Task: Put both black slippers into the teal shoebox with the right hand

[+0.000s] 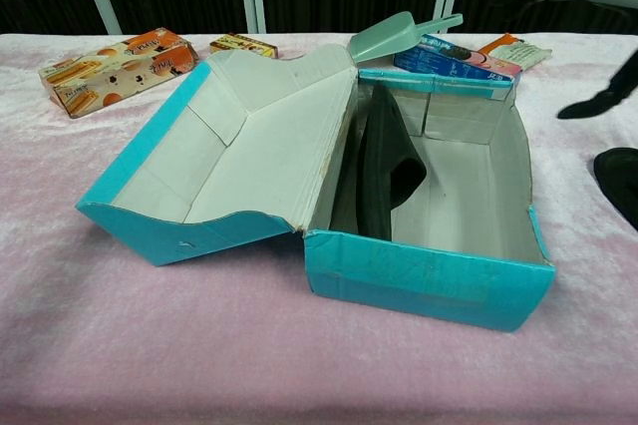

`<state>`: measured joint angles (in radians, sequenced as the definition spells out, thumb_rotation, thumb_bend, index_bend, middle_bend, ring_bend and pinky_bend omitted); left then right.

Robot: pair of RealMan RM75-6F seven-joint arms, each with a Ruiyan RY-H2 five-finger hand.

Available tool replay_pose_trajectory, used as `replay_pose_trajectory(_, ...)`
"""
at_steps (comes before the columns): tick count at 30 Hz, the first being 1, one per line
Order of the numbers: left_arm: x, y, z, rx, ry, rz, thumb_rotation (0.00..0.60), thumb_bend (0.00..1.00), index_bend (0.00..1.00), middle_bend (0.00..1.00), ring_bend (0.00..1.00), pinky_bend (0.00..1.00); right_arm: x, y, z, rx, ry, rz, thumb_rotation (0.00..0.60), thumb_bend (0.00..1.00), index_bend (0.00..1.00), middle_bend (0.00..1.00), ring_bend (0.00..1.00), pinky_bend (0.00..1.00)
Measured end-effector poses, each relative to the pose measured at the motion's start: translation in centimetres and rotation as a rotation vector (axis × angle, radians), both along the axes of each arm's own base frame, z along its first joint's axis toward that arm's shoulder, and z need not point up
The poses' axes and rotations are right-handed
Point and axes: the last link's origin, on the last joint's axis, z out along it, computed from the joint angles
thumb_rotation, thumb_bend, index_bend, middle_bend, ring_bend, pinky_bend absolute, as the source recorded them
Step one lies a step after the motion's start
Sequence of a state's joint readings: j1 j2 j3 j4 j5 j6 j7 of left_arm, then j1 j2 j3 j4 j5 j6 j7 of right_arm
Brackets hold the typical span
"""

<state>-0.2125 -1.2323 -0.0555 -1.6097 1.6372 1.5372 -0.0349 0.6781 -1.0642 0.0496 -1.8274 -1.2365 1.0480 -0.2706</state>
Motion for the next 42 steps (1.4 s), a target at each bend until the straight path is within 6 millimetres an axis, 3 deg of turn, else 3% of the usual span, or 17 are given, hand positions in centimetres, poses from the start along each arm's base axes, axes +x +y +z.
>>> replay_pose_trajectory(7,0.5,0.0,-0.2,-0.005,0.009,-0.008,0.600,0.01,0.01,0.16,0.12,0.07,-6.3,1.3,1.2,-0.013,0.108,-0.127,0.600,0.00,0.06,0.10,0.00,0.06)
replay_pose_trajectory(13,0.4,-0.2,-0.5,-0.012,0.009,0.001,0.600,0.01,0.01,0.16,0.12,0.07,-9.8,1.3,0.8,0.016,0.169,-0.205,0.600,0.00,0.06,0.10,0.00,0.06)
replay_pose_trajectory(31,0.2,-0.7,-0.7,-0.013,0.007,0.018,0.600,0.01,0.01,0.16,0.12,0.07,-14.0,-0.3,0.5,0.061,0.251,-0.309,0.600,0.00,0.09,0.13,0.00,0.06)
replay_pose_trajectory(37,-0.2,-1.0,-0.7,-0.009,0.001,0.034,0.600,0.01,0.01,0.16,0.12,0.07,-15.5,-1.3,-0.1,0.090,0.283,-0.346,0.600,0.05,0.15,0.16,0.01,0.06)
replay_pose_trajectory(42,-0.5,-1.2,-0.6,-0.007,-0.001,0.045,0.600,0.01,0.01,0.16,0.12,0.07,-16.4,-2.2,-0.6,0.101,0.294,-0.373,0.600,0.17,0.33,0.32,0.11,0.06)
